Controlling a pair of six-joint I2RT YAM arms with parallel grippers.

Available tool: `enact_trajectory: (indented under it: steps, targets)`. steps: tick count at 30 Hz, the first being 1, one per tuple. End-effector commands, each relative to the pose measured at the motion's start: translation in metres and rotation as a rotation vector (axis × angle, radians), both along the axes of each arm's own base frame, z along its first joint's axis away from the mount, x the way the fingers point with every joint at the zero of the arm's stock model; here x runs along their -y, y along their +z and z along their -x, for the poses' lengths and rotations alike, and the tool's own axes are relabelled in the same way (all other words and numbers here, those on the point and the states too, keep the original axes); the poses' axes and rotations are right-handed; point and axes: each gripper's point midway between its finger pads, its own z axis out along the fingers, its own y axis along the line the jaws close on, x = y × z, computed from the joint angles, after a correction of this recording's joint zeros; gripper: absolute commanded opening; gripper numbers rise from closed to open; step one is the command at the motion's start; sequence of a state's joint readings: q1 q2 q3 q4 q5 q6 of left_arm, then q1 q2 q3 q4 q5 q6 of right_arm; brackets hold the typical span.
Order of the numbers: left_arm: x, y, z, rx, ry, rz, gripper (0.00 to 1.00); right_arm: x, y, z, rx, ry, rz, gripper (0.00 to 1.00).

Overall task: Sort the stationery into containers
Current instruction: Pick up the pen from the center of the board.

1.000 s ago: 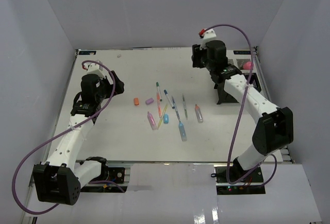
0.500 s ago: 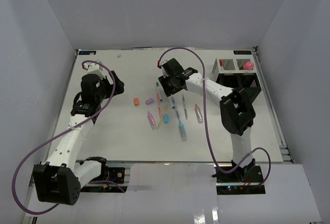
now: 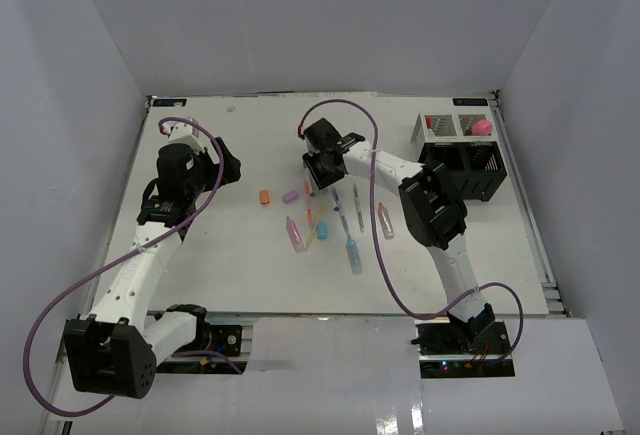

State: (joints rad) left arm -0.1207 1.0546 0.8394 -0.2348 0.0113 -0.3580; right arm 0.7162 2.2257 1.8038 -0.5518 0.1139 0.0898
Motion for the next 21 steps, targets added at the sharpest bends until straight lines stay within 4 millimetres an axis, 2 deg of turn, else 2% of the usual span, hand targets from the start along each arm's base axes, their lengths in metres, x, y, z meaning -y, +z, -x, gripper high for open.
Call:
enact_trajectory:
  steps: [1,8,10,13,15,18,19,21]
  targets:
    - [-0.001,0.002,0.002,0.009,-0.003,-0.002,0.98,-0.006,0.002,-0.01,0.02,-0.008,-0.005,0.37]
    - [-0.001,0.002,0.001,0.007,-0.002,-0.004,0.98,-0.004,-0.016,-0.01,0.001,-0.023,0.024,0.3]
    - [-0.001,0.001,0.001,0.004,-0.004,-0.004,0.98,-0.003,-0.015,-0.012,0.006,-0.027,0.027,0.24]
    - [-0.001,0.0,0.001,0.003,-0.002,-0.005,0.98,-0.005,0.0,-0.015,0.031,-0.031,0.007,0.16]
    - [-0.001,0.0,0.001,0.003,-0.002,-0.005,0.98,-0.007,0.02,-0.019,0.066,-0.032,-0.015,0.15]
    - [-0.001,0.0,0.001,0.004,-0.002,-0.005,0.98,-0.009,0.063,-0.025,0.14,-0.029,-0.062,0.14]
    - [-0.001,0.0,0.001,0.003,-0.004,-0.004,0.98,-0.008,0.088,-0.028,0.184,-0.028,-0.089,0.13]
    - [-0.001,0.0,0.001,0.003,-0.004,-0.006,0.98,0.001,0.115,-0.037,0.24,-0.053,-0.12,0.11]
